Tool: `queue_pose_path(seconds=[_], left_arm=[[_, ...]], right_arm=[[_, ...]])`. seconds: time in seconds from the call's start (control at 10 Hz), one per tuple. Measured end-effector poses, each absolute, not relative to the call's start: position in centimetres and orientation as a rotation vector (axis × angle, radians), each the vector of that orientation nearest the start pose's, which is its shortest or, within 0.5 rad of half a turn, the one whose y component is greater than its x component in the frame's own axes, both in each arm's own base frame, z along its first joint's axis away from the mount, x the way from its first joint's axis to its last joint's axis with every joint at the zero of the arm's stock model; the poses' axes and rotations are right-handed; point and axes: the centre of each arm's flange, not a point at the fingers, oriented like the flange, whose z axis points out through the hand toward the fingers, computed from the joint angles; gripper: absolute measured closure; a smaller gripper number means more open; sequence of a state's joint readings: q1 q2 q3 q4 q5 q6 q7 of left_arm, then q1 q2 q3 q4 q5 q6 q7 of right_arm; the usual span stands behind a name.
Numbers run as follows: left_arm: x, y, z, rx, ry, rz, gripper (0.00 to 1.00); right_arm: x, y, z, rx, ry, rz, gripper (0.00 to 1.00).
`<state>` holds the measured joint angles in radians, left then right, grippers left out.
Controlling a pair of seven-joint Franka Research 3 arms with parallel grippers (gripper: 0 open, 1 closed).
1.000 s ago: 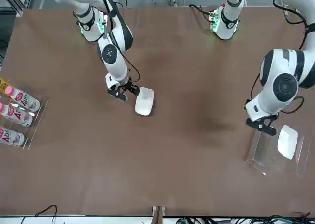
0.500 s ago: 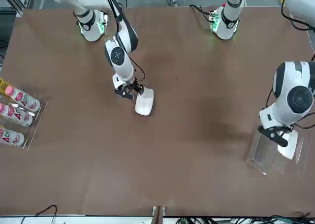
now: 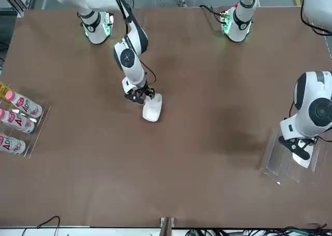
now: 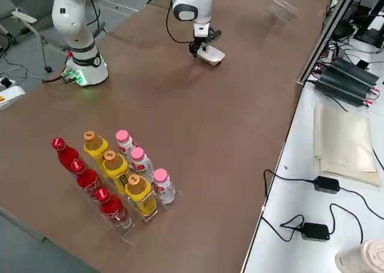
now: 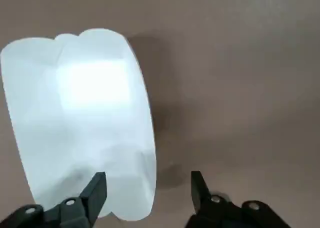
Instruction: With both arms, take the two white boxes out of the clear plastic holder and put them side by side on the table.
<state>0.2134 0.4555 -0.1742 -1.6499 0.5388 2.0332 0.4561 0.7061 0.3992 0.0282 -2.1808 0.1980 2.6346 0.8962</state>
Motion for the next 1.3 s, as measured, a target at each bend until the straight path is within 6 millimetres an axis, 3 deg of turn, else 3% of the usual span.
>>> queue_pose_path(seconds=[0.4, 0.6, 0.7, 0.8, 1.0, 1.3], left_arm=[[66.9, 7.5, 33.8, -2.581, 0.927, 0.233, 0.49], [67.4, 7.6, 34.9, -2.576, 0.918, 0.204, 0.8], [67.7, 7.5, 35.5, -2.574, 0.915, 0.191, 0.95], [67.9, 7.2, 35.9, -2.571, 0.916, 0.188, 0.98], [67.9, 7.1, 36.0, -2.57, 0.915, 0.188, 0.98], [68.0, 4.9, 36.3, -2.651, 0.796, 0.157, 0.98]], right_arm=[[42.4, 37.7, 19.5, -2.994, 0.509, 0.083, 0.41], [42.5, 37.7, 19.5, -2.987, 0.522, 0.086, 0.45], [42.6, 37.7, 19.6, -2.972, 0.549, 0.095, 0.53], [42.7, 37.8, 19.8, -2.958, 0.567, 0.099, 0.59], [43.1, 38.2, 20.3, -2.944, 0.574, 0.093, 0.84], [43.5, 38.5, 20.8, -2.929, 0.579, 0.081, 0.99]])
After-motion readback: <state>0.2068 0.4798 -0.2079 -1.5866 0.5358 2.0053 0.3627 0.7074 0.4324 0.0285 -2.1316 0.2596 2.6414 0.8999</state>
